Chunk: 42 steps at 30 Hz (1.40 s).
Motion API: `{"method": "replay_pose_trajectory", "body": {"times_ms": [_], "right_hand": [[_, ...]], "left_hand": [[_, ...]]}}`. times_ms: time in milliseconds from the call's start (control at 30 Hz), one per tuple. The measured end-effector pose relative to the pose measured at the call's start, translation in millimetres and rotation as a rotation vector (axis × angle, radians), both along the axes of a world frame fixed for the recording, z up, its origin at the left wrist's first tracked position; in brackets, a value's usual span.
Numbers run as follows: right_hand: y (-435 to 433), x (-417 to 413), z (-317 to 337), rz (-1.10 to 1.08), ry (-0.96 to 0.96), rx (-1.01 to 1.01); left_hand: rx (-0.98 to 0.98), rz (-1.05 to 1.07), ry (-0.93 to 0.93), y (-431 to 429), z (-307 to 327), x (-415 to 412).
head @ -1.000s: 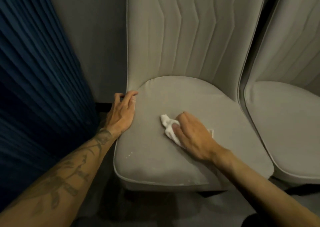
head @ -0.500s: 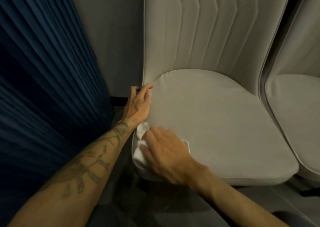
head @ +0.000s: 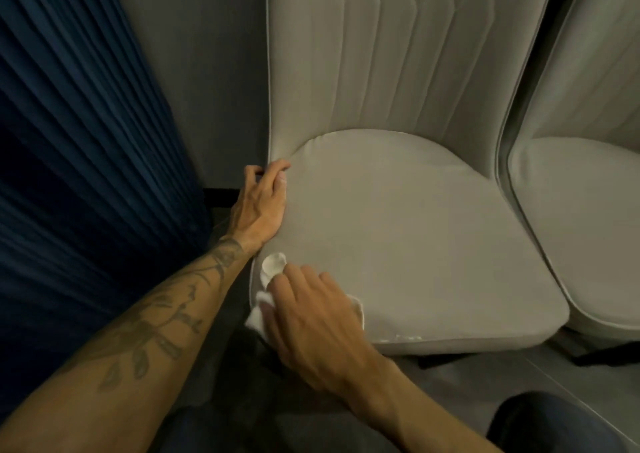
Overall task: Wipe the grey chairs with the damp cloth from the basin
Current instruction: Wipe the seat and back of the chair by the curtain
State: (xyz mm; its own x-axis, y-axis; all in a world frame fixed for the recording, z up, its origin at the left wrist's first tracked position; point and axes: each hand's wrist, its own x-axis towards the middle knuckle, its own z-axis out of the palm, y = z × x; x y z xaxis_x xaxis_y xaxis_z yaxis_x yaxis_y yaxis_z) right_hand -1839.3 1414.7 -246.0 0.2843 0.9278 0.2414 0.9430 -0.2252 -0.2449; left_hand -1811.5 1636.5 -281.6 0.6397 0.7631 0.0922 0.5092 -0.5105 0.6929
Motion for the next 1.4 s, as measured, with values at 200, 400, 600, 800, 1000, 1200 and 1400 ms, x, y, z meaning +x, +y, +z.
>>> {"method": "replay_pose_trajectory", "body": {"times_ms": [200,400,600,800,1000,1200,1400], "right_hand": [[-13.2,-0.5,1.2,-0.172,-0.082,0.02],[-79.3,40.6,5.2,-0.527,-0.161,0.001],[-36.2,0.3,-4.9,-0.325,-0.208,0.099],[-124.5,75.1,3.0,-0.573,-0.208,0.037],[-77.3,10.1,-8.1,-0.52,-0.27,0.106],[-128.0,54.6,2.3,-0.503,-0.226,0.019],[-98.6,12.0,-4.0,-0.398,-0.208,-0.076]], "left_hand": [[0.0,-0.001,0.007,-1.0,-0.6,-1.7],[0.014,-0.003,-0.005,-0.6,-2.9,-1.6],[0.005,0.019,0.042,-1.2,1.9,-5.0],[-0.09,-0.04,0.082,-15.0,6.1,-26.4],[-0.112,0.006,0.032,-38.0,3.1,-43.5],[-0.089,0.025,0.015,-40.6,1.4,-43.3],[-0.072,0.015,0.002,-40.6,-3.4,-40.6]]}}
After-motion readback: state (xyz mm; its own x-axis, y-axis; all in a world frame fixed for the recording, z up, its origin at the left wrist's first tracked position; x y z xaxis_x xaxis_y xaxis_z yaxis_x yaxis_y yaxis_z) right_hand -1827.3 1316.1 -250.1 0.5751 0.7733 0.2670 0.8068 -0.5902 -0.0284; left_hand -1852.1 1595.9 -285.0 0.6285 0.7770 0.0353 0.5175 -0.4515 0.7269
